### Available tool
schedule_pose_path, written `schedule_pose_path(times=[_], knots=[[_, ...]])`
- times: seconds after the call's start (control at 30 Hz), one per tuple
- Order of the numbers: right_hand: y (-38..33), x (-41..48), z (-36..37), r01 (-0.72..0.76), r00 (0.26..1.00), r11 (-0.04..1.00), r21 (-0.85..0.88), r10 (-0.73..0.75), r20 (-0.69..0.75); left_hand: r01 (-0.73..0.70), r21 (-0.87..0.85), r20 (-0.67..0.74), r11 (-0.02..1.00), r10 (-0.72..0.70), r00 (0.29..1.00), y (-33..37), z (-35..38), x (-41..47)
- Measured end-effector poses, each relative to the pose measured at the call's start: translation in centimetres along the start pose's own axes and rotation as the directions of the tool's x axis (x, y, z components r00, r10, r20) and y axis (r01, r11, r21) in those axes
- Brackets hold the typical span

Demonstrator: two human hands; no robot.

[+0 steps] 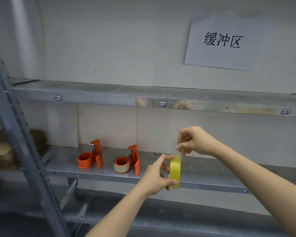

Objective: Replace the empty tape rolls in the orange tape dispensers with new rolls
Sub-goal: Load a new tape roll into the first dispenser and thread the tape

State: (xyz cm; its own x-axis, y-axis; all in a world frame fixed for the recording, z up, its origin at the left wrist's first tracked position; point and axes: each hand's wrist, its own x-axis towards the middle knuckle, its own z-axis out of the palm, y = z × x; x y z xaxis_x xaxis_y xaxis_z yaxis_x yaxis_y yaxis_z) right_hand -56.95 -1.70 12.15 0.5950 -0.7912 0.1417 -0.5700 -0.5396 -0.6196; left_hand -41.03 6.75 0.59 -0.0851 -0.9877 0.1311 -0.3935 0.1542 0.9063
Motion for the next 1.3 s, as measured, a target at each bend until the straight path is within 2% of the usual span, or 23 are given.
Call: schedule_pose_path(times=[0.13, 0.23, 0.33, 0.47, 0.57, 0.67, 0.87, 1.07, 1.2, 1.3], knots=[[-1.6, 0.6, 1.7, 0.042, 0.998, 0.999, -0.017, -0.041, 0.058, 0.073, -0.105, -0.001, 0.992, -0.073, 0.997, -0.3, -0.7, -1.2], [-2.9, 1.6, 3.4, 0.081, 0.992, 0.996, -0.03, -0.078, 0.095, 0.11, -0.205, -0.068, 0.973, -0.126, 0.99, -0.1, -1.6, -2.3], [-4.3, 2.7, 5.0, 0.108, 0.986, 0.993, -0.055, -0.1, 0.132, 0.125, -0.169, -0.128, 0.978, -0.148, 0.981, -1.2, -3.5, -3.3], [-7.1, 4.6, 7.5, 0.14, 0.979, 0.988, -0.062, -0.128, 0.158, 0.124, -0.13, -0.132, 0.984, -0.141, 0.981, -3.6, -7.5, -4.6], [-9.2, 7.0, 8.9, 0.172, 0.981, 0.983, -0.061, -0.165, 0.104, 0.14, -0.019, -0.069, 0.99, -0.141, 0.988, -5.9, -10.3, -6.3], [-11.5, 9.5, 10.4, 0.186, 0.975, 0.979, -0.085, -0.173, 0.138, 0.165, -0.077, -0.046, 0.983, -0.169, 0.984, -7.7, -13.2, -7.5], [-14.5, 12.9, 14.7, 0.143, 0.983, 0.988, -0.059, -0.135, 0.123, 0.119, 0.057, -0.032, 0.991, -0.117, 0.993, -10.2, -19.3, -7.2], [-16.1, 15.1, 18.7, 0.115, 0.984, 0.993, -0.002, -0.114, 0.134, 0.131, 0.036, -0.115, 0.991, -0.126, 0.985, -13.4, -22.8, -7.6], [-16.8, 16.9, 20.8, 0.14, 0.976, 0.989, -0.042, -0.131, 0.174, 0.153, -0.043, -0.1, 0.987, -0.157, 0.983, -15.3, -23.9, -7.6], [-16.9, 18.6, 22.0, 0.152, 0.973, 0.988, -0.012, -0.147, 0.179, 0.184, -0.087, -0.126, 0.979, -0.194, 0.973, -16.6, -24.7, -7.1]])
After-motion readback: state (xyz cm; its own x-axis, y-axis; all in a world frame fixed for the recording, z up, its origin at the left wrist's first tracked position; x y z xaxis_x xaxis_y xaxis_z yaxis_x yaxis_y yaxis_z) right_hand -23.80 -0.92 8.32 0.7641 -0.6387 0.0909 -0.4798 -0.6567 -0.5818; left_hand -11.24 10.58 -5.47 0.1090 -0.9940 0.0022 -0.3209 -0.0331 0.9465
